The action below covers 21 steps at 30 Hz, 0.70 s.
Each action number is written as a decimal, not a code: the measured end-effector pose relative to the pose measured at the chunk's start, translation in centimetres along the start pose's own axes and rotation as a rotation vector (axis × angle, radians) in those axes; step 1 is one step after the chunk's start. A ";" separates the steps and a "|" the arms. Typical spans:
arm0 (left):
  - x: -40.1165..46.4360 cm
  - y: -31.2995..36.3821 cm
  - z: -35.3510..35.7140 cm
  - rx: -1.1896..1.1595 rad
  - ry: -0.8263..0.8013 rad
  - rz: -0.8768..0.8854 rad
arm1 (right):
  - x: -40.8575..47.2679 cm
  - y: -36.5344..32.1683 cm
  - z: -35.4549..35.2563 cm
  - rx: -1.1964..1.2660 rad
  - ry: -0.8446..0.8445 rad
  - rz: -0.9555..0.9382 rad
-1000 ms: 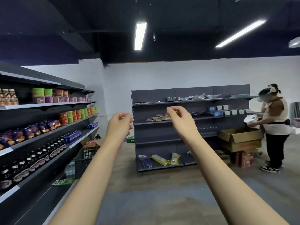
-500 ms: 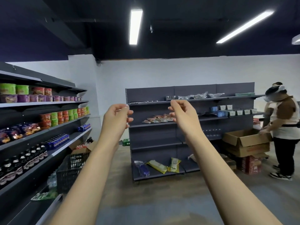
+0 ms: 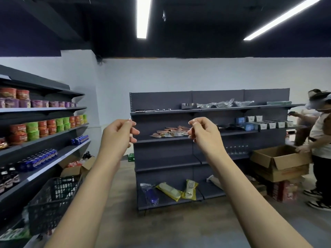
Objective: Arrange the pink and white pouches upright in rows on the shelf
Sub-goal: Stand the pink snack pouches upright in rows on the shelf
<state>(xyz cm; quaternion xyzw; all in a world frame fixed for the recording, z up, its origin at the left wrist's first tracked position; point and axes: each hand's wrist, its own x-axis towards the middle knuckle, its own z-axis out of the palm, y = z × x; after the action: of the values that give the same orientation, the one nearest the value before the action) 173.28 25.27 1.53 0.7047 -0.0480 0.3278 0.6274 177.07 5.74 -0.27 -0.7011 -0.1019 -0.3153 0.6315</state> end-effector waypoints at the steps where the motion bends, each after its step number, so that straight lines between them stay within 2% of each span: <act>1: 1.6 -1.4 0.8 0.007 0.001 -0.008 | 1.6 1.6 0.4 -0.009 0.013 0.006; 9: 14.5 -10.5 5.7 0.019 0.010 -0.012 | 14.6 11.3 4.4 -0.062 0.090 0.002; 16: 29.5 -15.6 9.9 -0.006 0.040 0.037 | 28.2 16.4 12.0 -0.077 0.084 -0.056; 21: 37.2 -19.7 13.2 -0.011 0.021 0.037 | 34.7 20.8 15.0 -0.067 0.094 -0.049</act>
<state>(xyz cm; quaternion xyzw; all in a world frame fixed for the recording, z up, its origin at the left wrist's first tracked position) 217.01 30.06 4.16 0.6967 -0.0564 0.3465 0.6256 220.13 7.32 2.38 -0.7035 -0.0788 -0.3665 0.6038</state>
